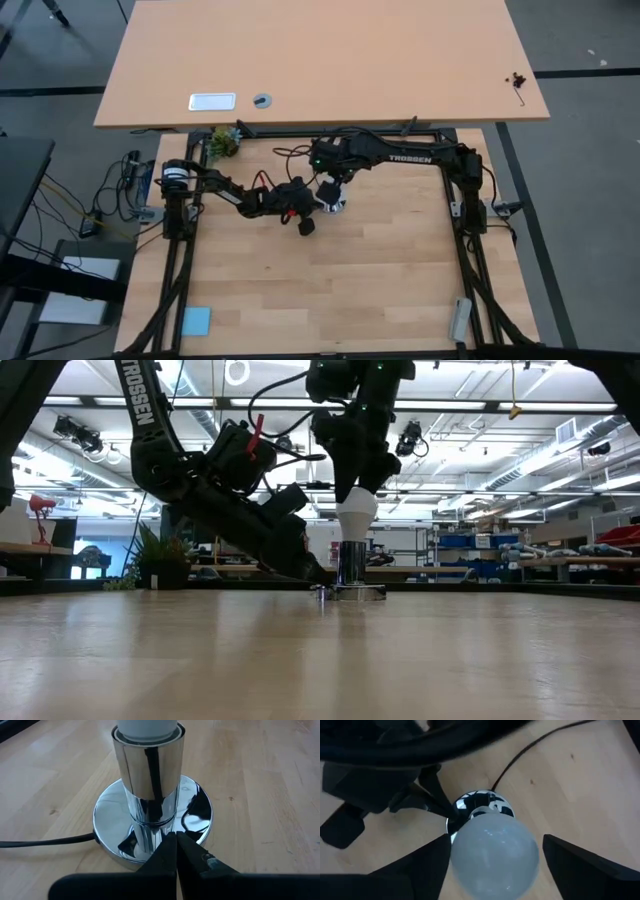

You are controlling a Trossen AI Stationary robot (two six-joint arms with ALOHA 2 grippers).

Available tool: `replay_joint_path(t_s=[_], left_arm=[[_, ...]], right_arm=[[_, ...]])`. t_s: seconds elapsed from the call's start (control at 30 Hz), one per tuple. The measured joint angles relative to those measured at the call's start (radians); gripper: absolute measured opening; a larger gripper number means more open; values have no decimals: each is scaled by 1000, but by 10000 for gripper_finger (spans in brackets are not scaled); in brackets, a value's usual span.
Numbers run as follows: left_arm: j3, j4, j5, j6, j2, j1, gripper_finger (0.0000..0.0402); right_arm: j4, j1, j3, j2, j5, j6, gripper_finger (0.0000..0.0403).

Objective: Screw lightbulb
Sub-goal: Remove the white lightbulb from the silver lamp

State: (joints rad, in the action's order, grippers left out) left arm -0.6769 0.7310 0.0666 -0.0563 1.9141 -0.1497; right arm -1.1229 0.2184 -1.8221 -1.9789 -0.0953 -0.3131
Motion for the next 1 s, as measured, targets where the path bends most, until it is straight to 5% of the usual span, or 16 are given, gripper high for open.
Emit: replay_joint_path(t_s=[0.27, 0.4, 0.5, 0.8, 1.0], left_arm=[[0, -1, 0, 0, 0, 0, 3], [0, -1, 0, 0, 0, 0, 3], [0, -1, 3, 0, 0, 0, 3], [0, -1, 4, 3, 0, -1, 3], [0, -1, -8, 3, 0, 0, 3]], right_arm=[[1, 10, -1, 1, 22, 377, 244], [16, 10, -1, 2, 31, 791, 240], [65, 9, -1, 2, 19, 909, 250], [88, -47, -22, 20, -77, 769, 292], [43, -75, -24, 36, -118, 318, 311]])
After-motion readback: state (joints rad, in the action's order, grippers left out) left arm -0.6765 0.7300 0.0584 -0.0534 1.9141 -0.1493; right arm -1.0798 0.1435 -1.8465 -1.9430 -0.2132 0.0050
